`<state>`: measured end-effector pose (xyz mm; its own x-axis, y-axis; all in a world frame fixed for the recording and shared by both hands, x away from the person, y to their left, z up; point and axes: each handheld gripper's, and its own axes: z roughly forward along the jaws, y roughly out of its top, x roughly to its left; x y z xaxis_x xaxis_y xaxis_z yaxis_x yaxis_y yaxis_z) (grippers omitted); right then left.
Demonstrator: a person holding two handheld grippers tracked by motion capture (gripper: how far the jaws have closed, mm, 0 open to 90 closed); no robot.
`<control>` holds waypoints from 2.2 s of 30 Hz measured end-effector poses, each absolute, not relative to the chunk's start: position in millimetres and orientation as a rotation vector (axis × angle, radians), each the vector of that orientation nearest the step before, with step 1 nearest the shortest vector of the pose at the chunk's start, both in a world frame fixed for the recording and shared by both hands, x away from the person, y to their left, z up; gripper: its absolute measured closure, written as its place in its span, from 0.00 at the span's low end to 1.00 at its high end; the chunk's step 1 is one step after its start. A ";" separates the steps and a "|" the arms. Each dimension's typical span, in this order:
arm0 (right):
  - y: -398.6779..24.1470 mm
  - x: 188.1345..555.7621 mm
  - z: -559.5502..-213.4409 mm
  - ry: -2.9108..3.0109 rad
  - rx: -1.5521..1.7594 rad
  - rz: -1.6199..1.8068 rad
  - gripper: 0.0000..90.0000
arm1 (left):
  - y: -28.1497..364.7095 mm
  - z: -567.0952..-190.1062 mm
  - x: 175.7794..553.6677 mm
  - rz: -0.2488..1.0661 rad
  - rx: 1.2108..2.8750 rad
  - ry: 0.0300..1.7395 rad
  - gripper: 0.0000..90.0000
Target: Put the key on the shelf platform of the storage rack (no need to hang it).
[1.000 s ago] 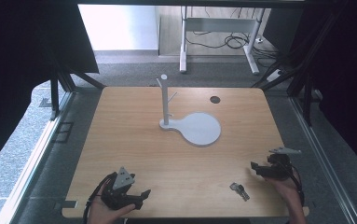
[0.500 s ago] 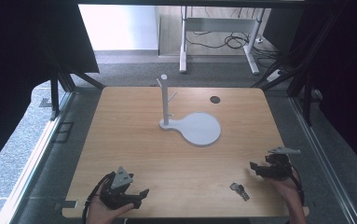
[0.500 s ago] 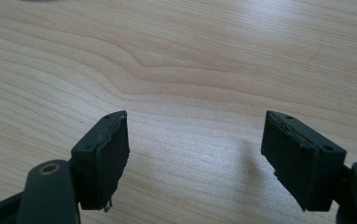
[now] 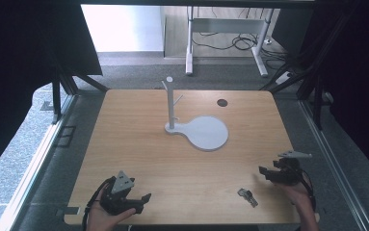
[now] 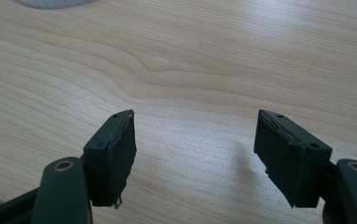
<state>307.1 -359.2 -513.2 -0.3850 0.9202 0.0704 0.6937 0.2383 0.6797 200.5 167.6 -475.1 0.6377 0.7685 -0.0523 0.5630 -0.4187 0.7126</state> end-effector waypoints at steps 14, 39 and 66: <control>-354.2 303.3 -496.9 2.280 1.412 0.881 0.36 | 168.9 -472.6 199.2 0.370 2.133 1.028 0.25; -341.8 297.9 -467.0 2.370 1.325 0.849 0.39 | 170.9 -471.3 199.1 0.370 2.127 1.030 0.25; -314.5 289.1 -449.5 2.488 1.225 0.776 0.39 | 170.5 -463.5 195.3 0.382 2.112 1.009 0.25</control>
